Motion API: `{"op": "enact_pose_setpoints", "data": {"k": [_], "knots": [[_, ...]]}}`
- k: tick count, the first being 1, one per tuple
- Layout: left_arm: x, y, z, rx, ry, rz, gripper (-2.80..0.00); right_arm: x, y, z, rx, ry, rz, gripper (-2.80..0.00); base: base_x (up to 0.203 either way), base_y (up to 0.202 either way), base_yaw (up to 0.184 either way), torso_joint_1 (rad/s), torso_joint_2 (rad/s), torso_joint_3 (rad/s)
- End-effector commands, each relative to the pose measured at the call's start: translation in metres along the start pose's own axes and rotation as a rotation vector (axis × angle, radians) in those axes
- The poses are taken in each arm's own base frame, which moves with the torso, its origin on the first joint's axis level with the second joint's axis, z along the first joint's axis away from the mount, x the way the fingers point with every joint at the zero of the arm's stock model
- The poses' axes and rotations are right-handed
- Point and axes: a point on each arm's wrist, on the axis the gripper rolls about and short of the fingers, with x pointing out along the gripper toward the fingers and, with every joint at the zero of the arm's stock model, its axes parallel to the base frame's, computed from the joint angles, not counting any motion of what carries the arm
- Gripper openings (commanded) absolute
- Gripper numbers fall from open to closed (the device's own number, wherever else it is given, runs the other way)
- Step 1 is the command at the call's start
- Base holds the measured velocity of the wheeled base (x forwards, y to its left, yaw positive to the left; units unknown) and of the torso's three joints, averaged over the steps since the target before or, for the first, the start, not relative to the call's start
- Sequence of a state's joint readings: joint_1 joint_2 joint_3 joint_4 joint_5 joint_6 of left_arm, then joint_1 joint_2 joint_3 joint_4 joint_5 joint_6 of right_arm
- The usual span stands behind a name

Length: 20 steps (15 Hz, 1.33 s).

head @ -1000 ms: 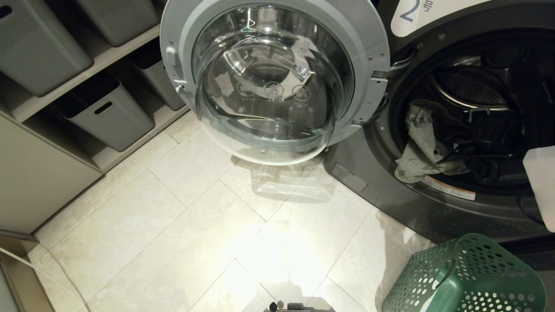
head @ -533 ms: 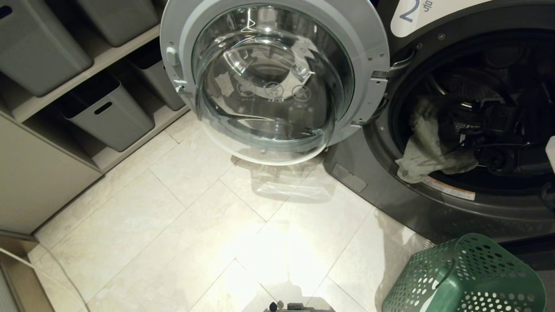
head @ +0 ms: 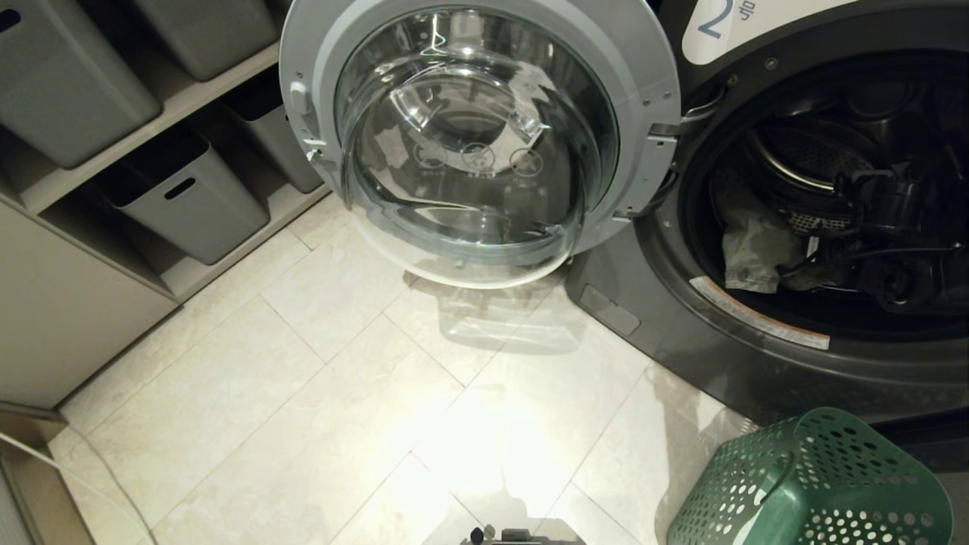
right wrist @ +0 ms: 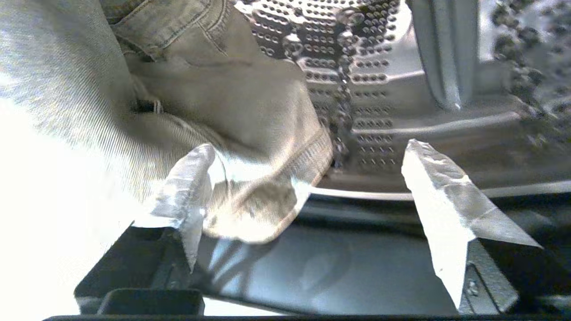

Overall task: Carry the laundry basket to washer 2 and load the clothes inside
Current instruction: Place the clothes into the washing machine

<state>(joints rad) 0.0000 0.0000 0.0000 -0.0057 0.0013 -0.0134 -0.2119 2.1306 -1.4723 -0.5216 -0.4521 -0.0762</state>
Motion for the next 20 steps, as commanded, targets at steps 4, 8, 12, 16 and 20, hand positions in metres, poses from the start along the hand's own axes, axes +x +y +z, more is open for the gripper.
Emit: {"op": "enact_pose_setpoints", "data": {"k": [4,8,12,16,20], "knots": [[0.000,0.000,0.000,0.000,0.002,0.001,-2.80,-0.057,-0.020,0.022,0.011,0.078,0.024,0.00,0.000,0.000,0.000,0.000,0.00,0.000],[0.000,0.000,0.000,0.000,0.000,0.000,-2.80,-0.075,-0.025,-0.008,-0.010,0.250,0.031,-2.80,0.000,0.000,0.000,0.000,0.00,0.000],[0.000,0.000,0.000,0.000,0.001,0.002,-2.80,-0.077,-0.007,-0.023,-0.036,0.296,0.106,-2.80,0.000,0.000,0.000,0.000,0.00,0.000],[0.000,0.000,0.000,0.000,0.001,0.000,-2.80,-0.087,0.002,-0.038,-0.071,0.448,0.318,-2.80,0.000,0.000,0.000,0.000,0.00,0.000],[0.000,0.000,0.000,0.000,0.001,0.000,-2.80,-0.071,0.024,-0.063,-0.078,0.524,0.379,-2.80,0.000,0.000,0.000,0.000,0.00,0.000]]}}
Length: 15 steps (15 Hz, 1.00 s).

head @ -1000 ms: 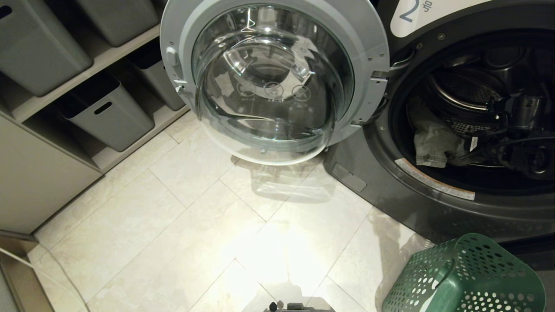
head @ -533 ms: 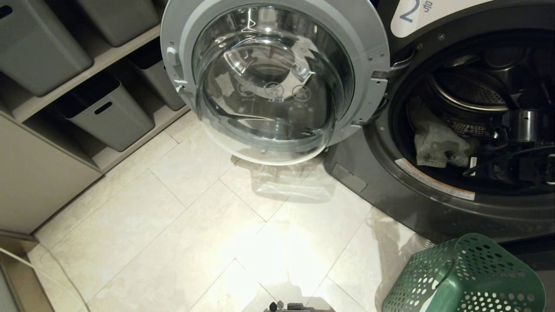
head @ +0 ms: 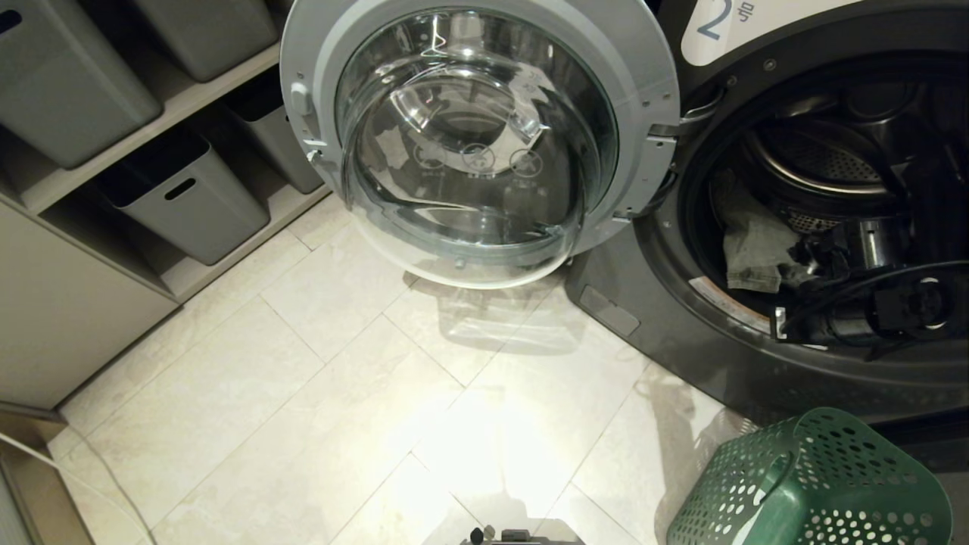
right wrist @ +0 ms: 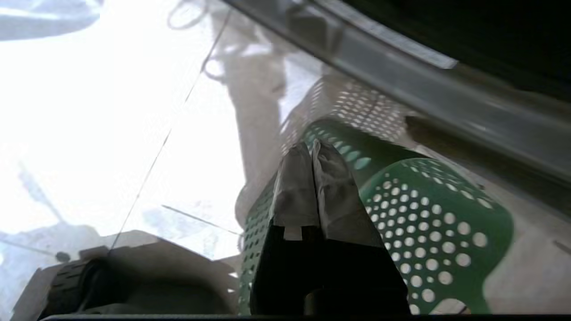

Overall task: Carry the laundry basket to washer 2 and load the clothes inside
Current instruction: Place the clothes into the washing machine

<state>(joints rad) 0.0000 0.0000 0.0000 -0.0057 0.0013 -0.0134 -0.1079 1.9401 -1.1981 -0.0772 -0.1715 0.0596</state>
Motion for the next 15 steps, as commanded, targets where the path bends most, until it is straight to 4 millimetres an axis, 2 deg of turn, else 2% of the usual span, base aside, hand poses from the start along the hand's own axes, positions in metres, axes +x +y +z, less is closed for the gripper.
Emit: {"op": "enact_pose_setpoints", "data": {"k": [1,8,11,15], "knots": [[0.000,0.000,0.000,0.000,0.001,0.001,-2.80,0.029,0.010,-0.002,0.016,0.027,0.012,-2.80,0.000,0.000,0.000,0.000,0.00,0.000],[0.000,0.000,0.000,0.000,0.001,0.000,-2.80,0.078,0.033,0.035,0.132,-0.085,0.051,-2.80,0.000,0.000,0.000,0.000,0.00,0.000],[0.000,0.000,0.000,0.000,0.001,0.000,-2.80,0.095,0.035,0.052,0.203,-0.199,-0.058,-2.80,0.000,0.000,0.000,0.000,0.00,0.000],[0.000,0.000,0.000,0.000,0.001,0.002,-2.80,0.093,0.032,0.077,0.292,-0.420,-0.195,-2.80,0.000,0.000,0.000,0.000,0.00,0.000]]}}
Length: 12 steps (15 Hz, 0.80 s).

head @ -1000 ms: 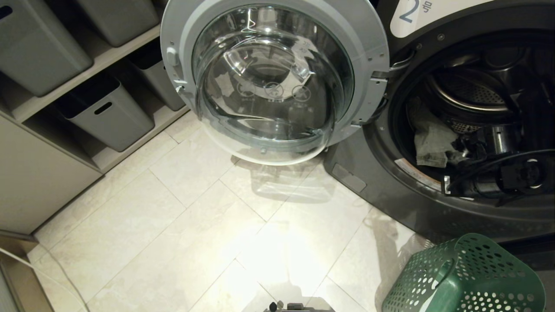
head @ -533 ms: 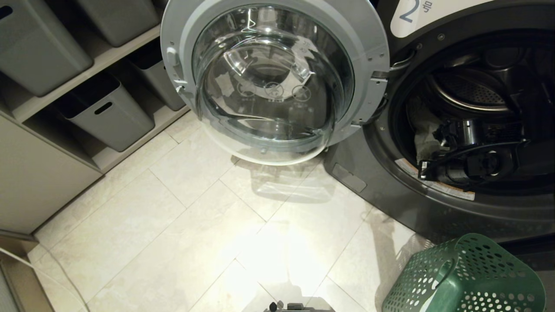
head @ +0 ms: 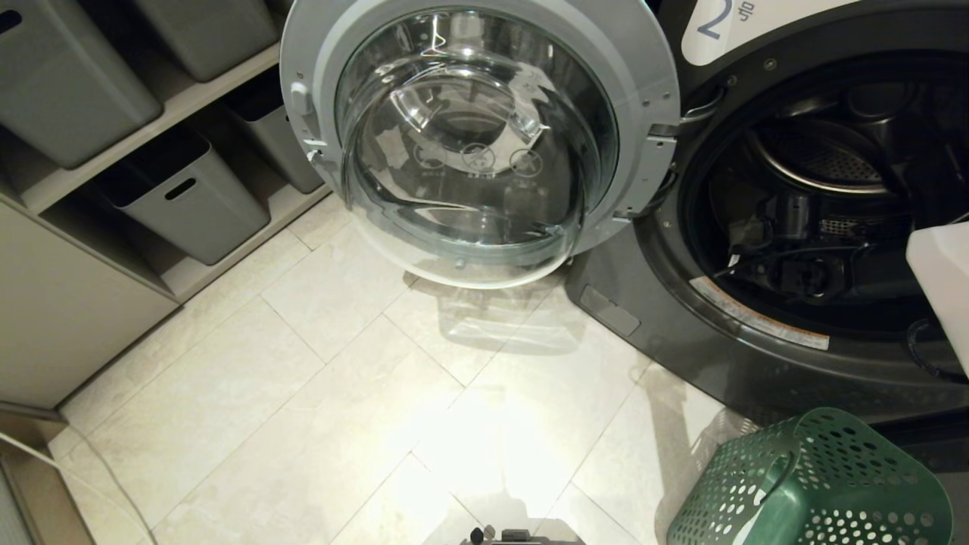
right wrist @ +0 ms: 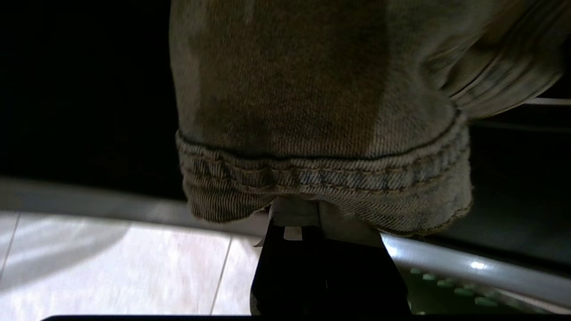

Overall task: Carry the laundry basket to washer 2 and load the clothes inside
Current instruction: Place the clothes into the washing machine

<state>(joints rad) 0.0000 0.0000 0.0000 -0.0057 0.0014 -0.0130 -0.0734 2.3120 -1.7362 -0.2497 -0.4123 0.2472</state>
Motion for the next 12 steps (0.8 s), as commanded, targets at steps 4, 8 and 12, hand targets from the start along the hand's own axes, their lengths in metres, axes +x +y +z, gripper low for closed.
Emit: {"op": "enact_pose_setpoints", "data": {"k": [4,8,12], "knots": [[0.000,0.000,0.000,-0.001,0.001,0.001,-2.80,0.017,0.009,0.023,0.048,-0.375,-0.111,-2.80,0.000,0.000,0.000,0.000,0.00,0.000],[0.000,0.000,0.000,-0.001,0.001,0.000,-2.80,0.026,0.012,0.015,-0.102,-0.668,-0.174,-2.80,0.000,0.000,0.000,0.000,0.00,0.000],[0.000,0.000,0.000,-0.001,0.001,0.000,-2.80,0.026,0.007,0.015,-0.198,-0.768,-0.205,-2.80,0.000,0.000,0.000,0.000,0.00,0.000]]}}
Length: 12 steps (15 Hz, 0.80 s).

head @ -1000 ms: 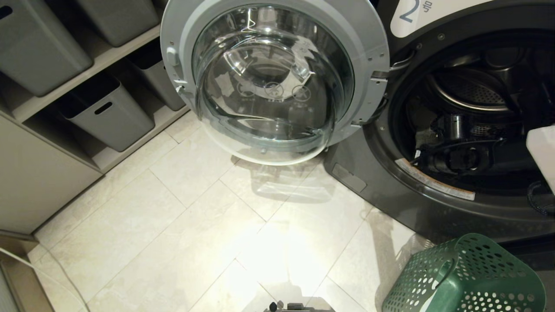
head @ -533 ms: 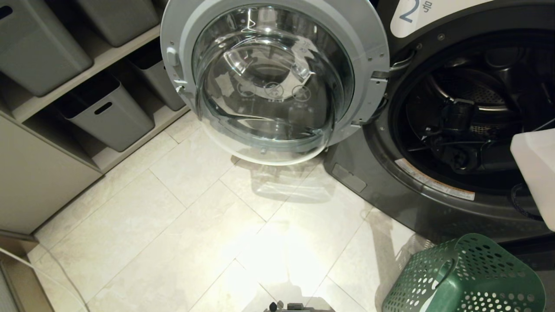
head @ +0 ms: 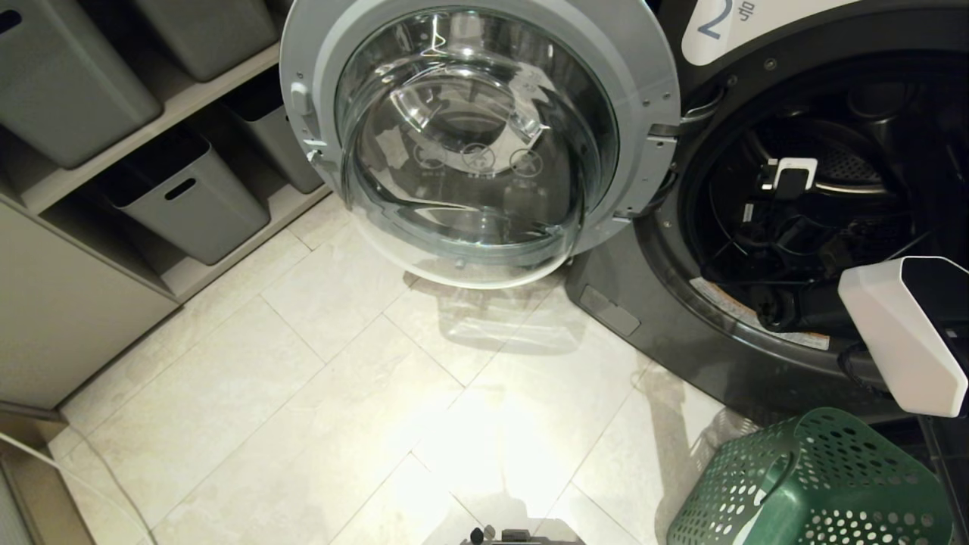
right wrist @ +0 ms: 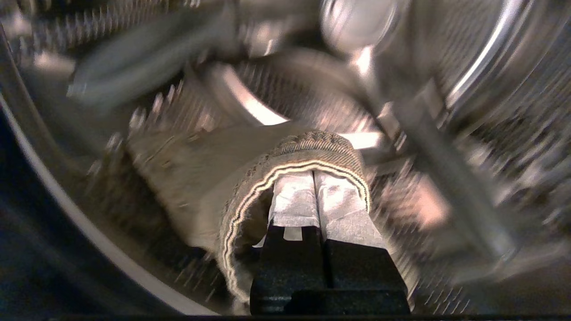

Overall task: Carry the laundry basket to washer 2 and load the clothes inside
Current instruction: Place the clothes into the washing machine

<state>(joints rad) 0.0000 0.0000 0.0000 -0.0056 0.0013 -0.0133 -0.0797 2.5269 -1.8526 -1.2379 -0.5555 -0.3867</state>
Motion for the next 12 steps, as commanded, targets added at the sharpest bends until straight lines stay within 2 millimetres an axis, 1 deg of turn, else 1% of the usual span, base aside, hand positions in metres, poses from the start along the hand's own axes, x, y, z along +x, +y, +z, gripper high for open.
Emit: {"op": "enact_pose_setpoints", "data": {"k": [1,3,4,6,7,9,12], "knots": [[0.000,0.000,0.000,-0.001,0.001,0.000,-2.80,-0.002,-0.002,-0.014,-0.013,0.018,-0.012,-2.80,0.000,0.000,0.000,0.000,0.00,0.000],[0.000,0.000,0.000,-0.001,0.001,0.000,-2.80,0.003,-0.005,-0.018,0.003,0.042,-0.028,-2.80,0.000,0.000,0.000,0.000,0.00,0.000],[0.000,0.000,0.000,-0.001,0.003,0.000,-2.80,0.005,-0.005,-0.016,0.028,0.040,-0.054,-2.80,0.000,0.000,0.000,0.000,0.00,0.000],[0.000,0.000,0.000,-0.001,0.001,0.000,-2.80,0.004,-0.004,-0.024,0.045,0.105,-0.076,-2.80,0.000,0.000,0.000,0.000,0.00,0.000],[0.000,0.000,0.000,-0.001,0.001,0.000,-2.80,0.003,-0.003,-0.029,0.070,0.166,-0.076,-2.80,0.000,0.000,0.000,0.000,0.00,0.000],[0.000,0.000,0.000,-0.001,0.001,0.000,-2.80,0.002,-0.004,-0.029,0.124,0.322,-0.101,-2.80,0.000,0.000,0.000,0.000,0.00,0.000],[0.000,0.000,0.000,-0.001,0.001,0.000,-2.80,-0.011,-0.013,-0.028,0.201,0.584,-0.144,-2.80,0.000,0.000,0.000,0.000,0.00,0.000]]}}
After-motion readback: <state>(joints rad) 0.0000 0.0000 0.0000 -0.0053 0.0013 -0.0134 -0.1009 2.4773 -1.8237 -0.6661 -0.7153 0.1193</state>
